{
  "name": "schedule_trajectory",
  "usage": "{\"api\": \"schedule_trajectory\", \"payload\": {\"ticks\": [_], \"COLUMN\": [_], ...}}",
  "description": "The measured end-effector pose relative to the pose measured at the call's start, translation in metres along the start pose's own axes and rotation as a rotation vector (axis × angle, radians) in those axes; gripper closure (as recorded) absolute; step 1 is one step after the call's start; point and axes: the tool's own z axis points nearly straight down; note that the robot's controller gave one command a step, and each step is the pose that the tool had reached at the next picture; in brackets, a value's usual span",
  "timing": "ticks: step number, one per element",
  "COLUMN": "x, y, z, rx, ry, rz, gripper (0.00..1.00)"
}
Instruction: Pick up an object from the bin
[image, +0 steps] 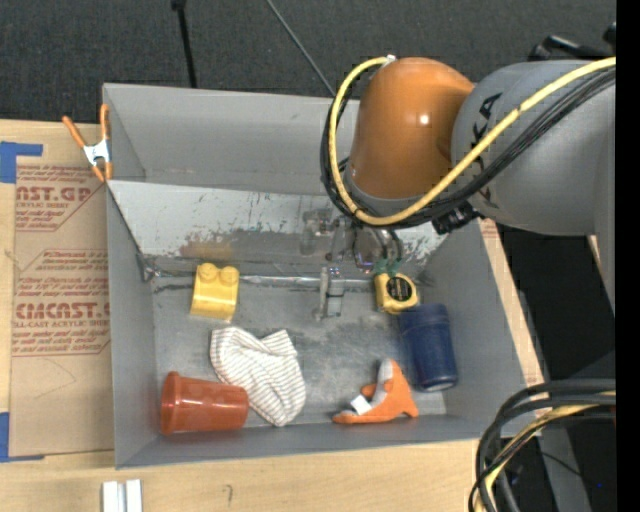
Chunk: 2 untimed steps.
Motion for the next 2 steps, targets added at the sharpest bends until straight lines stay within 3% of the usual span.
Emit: {"api": "schedule_trajectory", "payload": {"ticks": [1,2], "x": [-0.001,0.003], "y": [0.000,0.011], "z": [-0.005,0.043], "rx": [-0.001,0.001], "ry": [-0.008,-0.013], "rz": [0.001,-0.062], "gripper": [0.00,0.00]}}
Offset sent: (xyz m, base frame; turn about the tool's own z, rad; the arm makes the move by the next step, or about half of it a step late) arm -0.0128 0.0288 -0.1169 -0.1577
